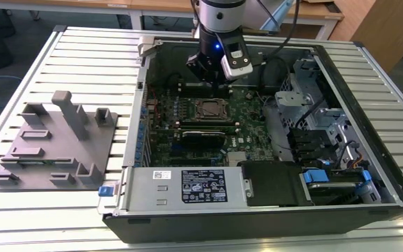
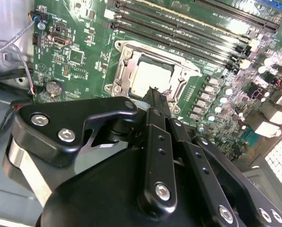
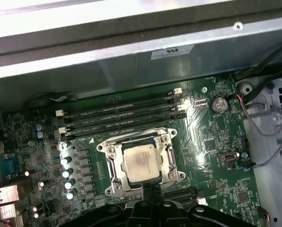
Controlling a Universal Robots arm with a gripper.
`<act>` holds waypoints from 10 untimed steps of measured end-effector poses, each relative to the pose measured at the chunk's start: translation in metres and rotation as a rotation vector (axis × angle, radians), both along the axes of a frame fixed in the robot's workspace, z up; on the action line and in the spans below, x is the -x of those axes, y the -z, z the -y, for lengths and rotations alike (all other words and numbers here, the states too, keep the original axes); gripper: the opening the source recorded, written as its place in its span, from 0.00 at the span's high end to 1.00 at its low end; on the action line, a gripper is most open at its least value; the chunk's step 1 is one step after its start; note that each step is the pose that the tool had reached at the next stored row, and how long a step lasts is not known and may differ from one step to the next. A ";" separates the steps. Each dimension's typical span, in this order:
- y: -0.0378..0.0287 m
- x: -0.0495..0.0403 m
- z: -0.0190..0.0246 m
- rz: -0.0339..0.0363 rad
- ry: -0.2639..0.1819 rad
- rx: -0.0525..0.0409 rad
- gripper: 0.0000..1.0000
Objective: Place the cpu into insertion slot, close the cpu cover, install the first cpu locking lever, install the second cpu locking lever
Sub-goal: 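Install the second cpu locking lever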
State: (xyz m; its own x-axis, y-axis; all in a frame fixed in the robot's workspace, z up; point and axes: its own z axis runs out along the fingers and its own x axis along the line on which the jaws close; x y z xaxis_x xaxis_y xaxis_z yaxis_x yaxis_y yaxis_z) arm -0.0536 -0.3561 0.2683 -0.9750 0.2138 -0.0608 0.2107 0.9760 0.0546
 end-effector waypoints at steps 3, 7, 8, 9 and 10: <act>0.0023 0.0000 0.0015 0.0000 0.000 0.0000 0.90; 0.0056 0.0000 0.0035 -0.0001 0.000 0.0003 0.90; 0.0059 0.0000 0.0042 -0.0002 0.000 0.0003 0.90; 0.0062 0.0000 0.0051 -0.0001 0.000 0.0001 0.90; 0.0063 0.0000 0.0063 0.0000 0.000 0.0001 0.90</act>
